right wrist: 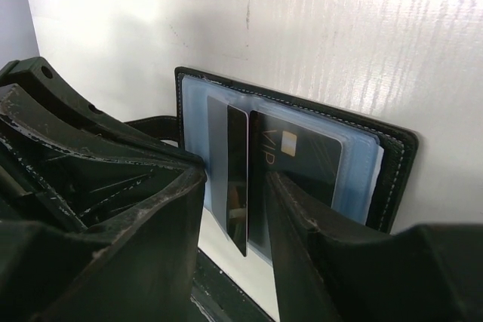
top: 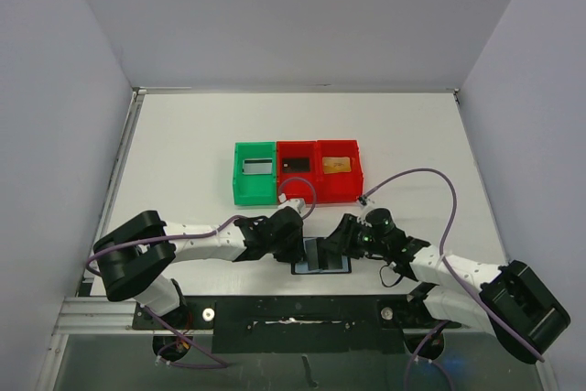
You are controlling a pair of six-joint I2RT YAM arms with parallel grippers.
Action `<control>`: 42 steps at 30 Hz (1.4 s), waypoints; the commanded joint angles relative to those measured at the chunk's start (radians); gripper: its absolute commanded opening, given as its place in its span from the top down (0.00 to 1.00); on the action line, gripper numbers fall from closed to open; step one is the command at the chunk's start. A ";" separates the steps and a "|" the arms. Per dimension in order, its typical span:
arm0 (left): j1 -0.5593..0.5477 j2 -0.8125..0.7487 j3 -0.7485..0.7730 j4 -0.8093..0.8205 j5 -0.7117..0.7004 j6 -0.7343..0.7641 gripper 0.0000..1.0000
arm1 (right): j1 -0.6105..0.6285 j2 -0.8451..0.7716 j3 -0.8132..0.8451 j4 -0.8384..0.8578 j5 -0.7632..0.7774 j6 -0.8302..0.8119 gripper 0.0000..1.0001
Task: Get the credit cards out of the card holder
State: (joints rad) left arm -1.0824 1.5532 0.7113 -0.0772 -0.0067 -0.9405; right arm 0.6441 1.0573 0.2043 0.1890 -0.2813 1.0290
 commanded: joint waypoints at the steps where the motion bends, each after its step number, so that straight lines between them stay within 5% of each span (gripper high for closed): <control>1: 0.001 -0.007 -0.011 -0.024 -0.024 0.014 0.94 | 0.011 0.056 -0.002 0.088 -0.046 -0.011 0.64; 6: 0.001 -0.014 -0.014 -0.031 -0.028 0.012 0.94 | 0.010 0.091 -0.016 0.178 -0.058 0.027 0.73; 11: -0.001 -0.038 -0.023 -0.040 -0.065 -0.013 0.96 | 0.009 0.087 -0.009 0.173 -0.063 0.025 0.96; 14: -0.001 -0.071 -0.039 -0.026 -0.090 -0.028 0.95 | 0.009 0.062 -0.013 0.156 -0.072 0.018 0.97; 21: -0.001 -0.124 -0.003 0.043 -0.084 -0.012 0.73 | 0.008 0.037 -0.038 0.135 -0.064 0.035 0.98; 26: 0.002 -0.096 0.049 0.096 -0.016 0.025 0.71 | 0.007 0.044 -0.046 0.156 -0.055 0.053 0.97; 35: -0.003 0.023 0.016 0.080 0.017 -0.028 0.94 | 0.001 0.045 -0.058 0.176 -0.061 0.069 0.91; 42: -0.001 -0.028 -0.050 0.050 -0.015 -0.041 0.95 | -0.004 0.065 -0.060 0.193 -0.091 0.066 0.84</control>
State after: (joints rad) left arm -1.0840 1.5639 0.6937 -0.0132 -0.0071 -0.9768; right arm 0.6468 1.1149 0.1467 0.3157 -0.3519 1.0931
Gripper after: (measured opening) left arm 0.051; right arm 0.149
